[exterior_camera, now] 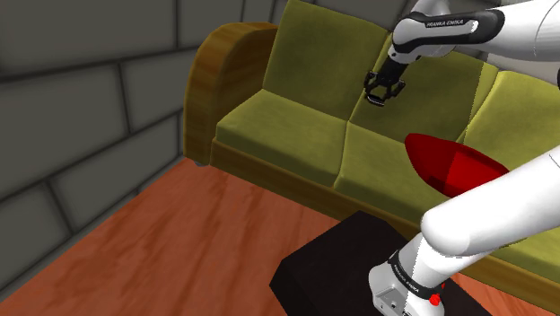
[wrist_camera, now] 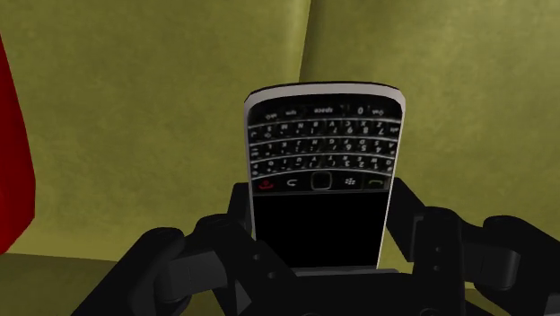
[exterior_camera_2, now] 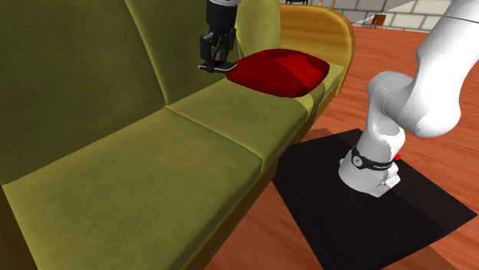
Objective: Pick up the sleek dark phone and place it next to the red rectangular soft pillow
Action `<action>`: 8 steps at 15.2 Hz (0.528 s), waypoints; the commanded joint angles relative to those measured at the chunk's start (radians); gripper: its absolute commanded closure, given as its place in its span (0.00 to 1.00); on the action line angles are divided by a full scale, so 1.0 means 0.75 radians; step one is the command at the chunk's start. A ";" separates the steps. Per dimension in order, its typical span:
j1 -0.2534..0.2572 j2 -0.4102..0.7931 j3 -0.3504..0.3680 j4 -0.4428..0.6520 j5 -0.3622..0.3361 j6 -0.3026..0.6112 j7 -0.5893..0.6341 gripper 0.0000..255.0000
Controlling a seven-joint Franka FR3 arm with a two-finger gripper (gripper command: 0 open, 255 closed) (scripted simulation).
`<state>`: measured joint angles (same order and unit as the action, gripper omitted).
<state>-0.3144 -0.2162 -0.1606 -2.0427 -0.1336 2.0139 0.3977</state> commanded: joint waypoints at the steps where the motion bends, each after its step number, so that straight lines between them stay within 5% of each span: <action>1: -0.028 -0.004 -0.046 -0.011 0.003 0.015 -0.075 1.00; 8: -0.112 0.025 -0.194 0.024 0.028 0.031 -0.318 1.00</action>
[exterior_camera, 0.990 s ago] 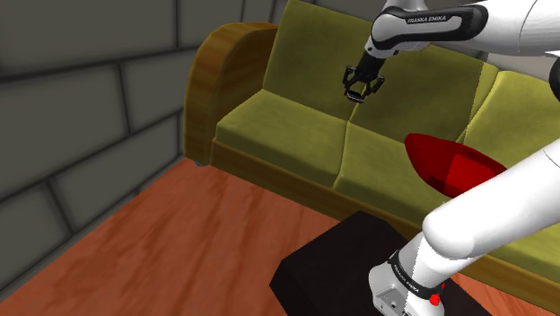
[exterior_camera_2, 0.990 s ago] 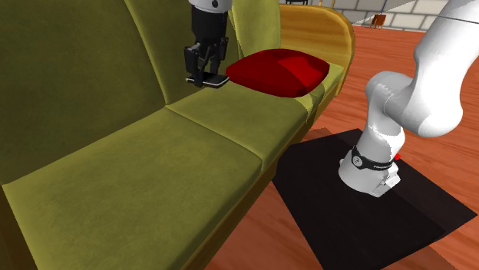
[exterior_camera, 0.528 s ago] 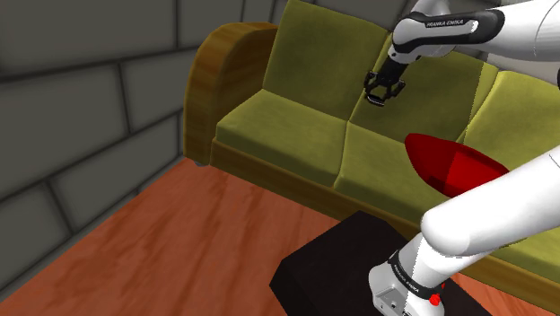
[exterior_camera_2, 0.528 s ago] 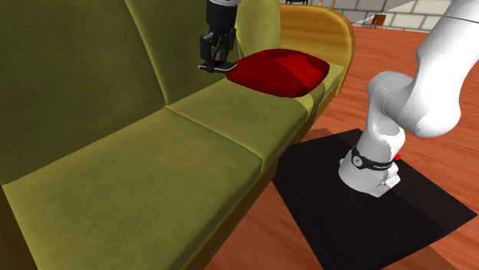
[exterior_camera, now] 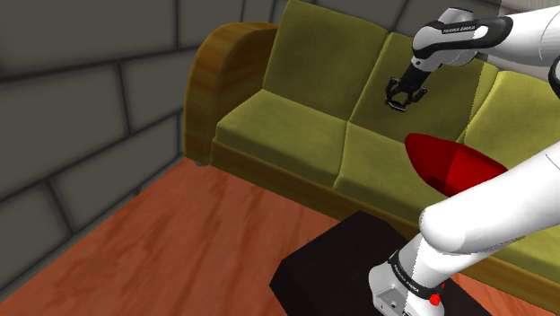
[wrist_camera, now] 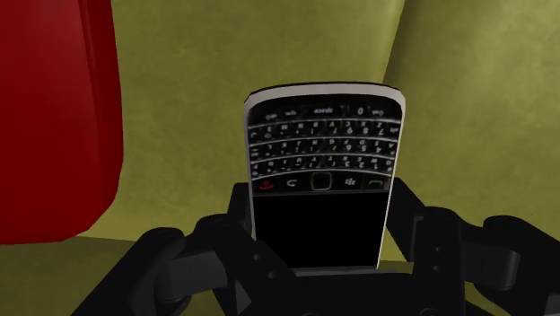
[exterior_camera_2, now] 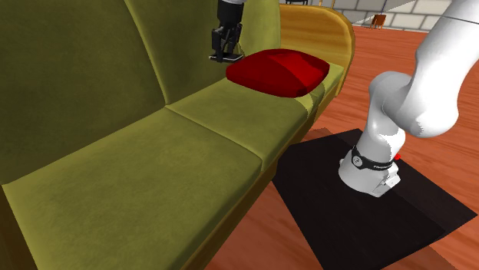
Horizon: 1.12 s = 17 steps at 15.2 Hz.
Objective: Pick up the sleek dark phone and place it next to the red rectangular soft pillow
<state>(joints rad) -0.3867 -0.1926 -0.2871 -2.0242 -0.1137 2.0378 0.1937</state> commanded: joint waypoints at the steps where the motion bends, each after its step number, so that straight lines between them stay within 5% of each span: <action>1: -0.028 0.003 -0.047 0.010 0.008 0.000 -0.081 1.00; 9: -0.122 0.136 -0.216 0.153 0.100 -0.005 -0.381 1.00; 17: -0.125 0.155 -0.221 0.028 0.108 0.137 -0.387 1.00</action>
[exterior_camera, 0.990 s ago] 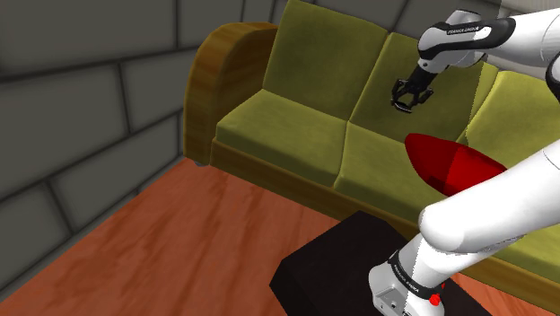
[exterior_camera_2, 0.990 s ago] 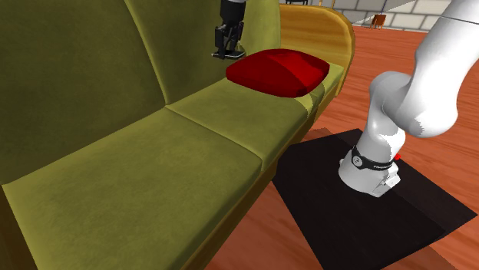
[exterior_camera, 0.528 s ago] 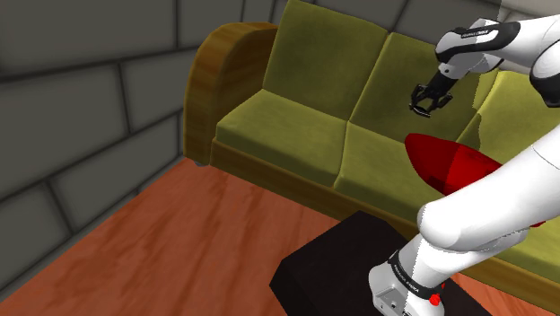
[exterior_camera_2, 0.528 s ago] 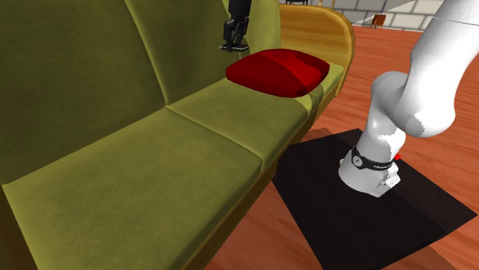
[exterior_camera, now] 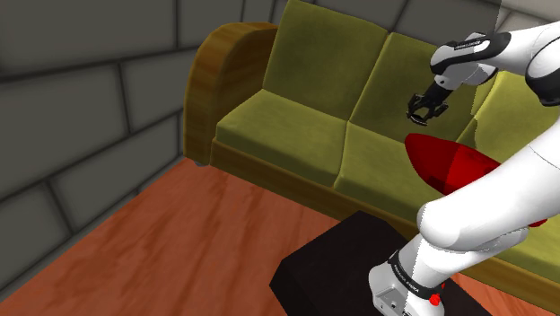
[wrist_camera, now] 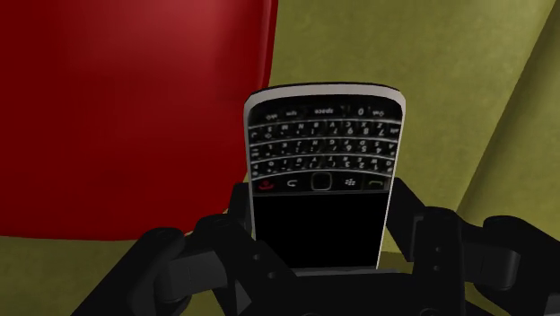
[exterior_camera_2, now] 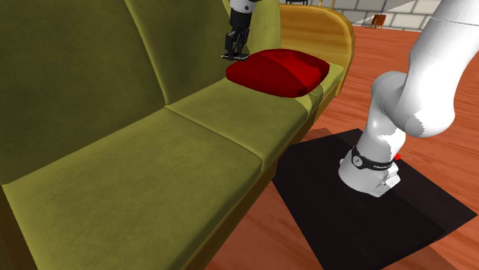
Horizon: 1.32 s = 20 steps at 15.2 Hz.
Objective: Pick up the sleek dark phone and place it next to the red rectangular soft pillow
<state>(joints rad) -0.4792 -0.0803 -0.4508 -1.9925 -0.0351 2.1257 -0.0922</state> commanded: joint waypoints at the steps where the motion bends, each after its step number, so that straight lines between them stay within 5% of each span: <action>1: -0.002 0.009 -0.004 -0.029 0.005 0.037 -0.007 1.00; 20: -0.009 0.140 -0.015 -0.244 0.084 0.370 -0.064 1.00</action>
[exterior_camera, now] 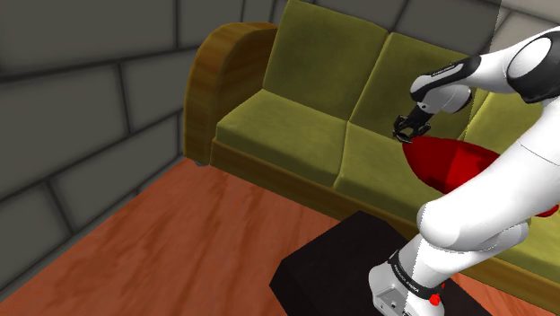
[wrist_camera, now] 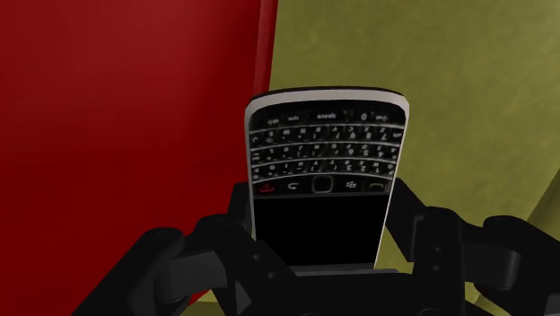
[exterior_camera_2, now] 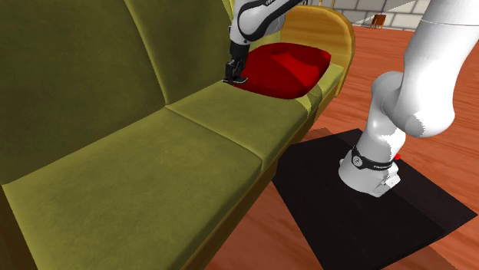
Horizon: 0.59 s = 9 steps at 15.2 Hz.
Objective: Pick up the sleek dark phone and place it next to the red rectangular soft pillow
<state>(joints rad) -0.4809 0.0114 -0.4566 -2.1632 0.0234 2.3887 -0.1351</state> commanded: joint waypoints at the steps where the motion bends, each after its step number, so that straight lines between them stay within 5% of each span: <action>1: -0.007 0.027 -0.006 -0.025 0.013 0.037 -0.012 1.00; 9: -0.015 0.117 0.001 -0.081 0.085 0.173 -0.062 1.00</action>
<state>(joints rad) -0.4890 0.0848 -0.4529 -2.2027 0.0827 2.5025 -0.1791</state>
